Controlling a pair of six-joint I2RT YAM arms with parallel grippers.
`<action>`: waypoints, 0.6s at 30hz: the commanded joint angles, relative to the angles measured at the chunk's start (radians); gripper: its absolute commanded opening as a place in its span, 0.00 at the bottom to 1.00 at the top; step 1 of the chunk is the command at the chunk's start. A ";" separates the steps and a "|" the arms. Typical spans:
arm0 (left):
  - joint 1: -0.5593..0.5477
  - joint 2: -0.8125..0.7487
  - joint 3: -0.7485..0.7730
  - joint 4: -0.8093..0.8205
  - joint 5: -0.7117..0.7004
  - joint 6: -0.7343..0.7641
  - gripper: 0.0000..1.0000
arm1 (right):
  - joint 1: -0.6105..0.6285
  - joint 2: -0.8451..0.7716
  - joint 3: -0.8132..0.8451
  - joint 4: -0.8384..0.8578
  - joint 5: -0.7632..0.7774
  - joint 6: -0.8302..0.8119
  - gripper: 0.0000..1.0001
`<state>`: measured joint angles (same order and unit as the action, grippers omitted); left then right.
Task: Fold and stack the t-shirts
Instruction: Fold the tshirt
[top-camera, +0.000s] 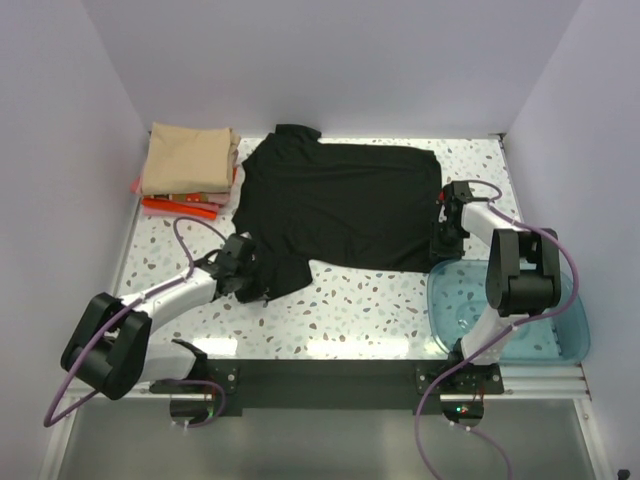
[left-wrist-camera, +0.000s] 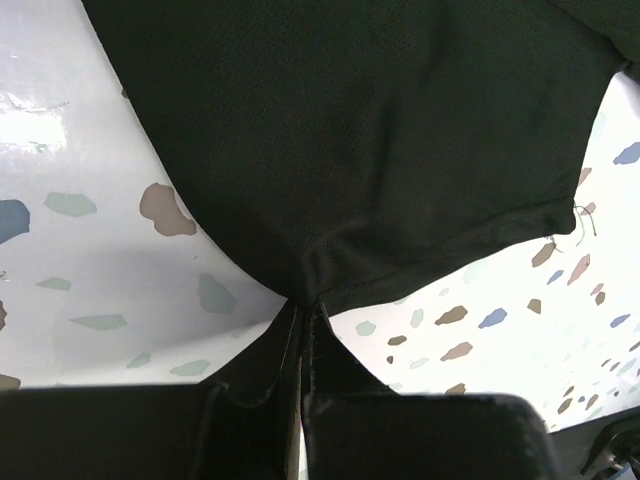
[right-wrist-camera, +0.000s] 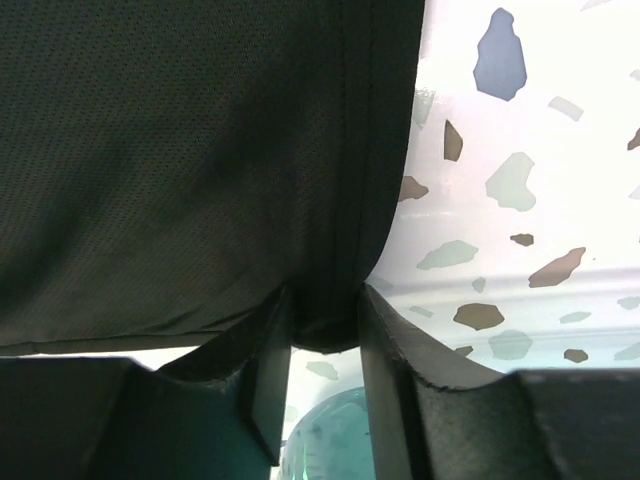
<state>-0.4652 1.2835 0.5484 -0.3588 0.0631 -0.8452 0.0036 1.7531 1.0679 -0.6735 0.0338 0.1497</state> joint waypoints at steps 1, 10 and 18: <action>-0.004 0.001 0.021 0.018 -0.045 0.008 0.00 | -0.001 0.042 -0.016 -0.049 -0.022 0.034 0.34; -0.004 -0.108 0.050 -0.008 -0.060 0.026 0.00 | -0.001 0.037 -0.017 -0.031 0.005 0.036 0.03; -0.004 -0.138 0.105 -0.023 -0.048 0.029 0.00 | -0.002 -0.069 0.050 -0.083 0.000 0.028 0.00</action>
<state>-0.4660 1.1721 0.6014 -0.3813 0.0257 -0.8268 0.0036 1.7443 1.0771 -0.6937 0.0345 0.1753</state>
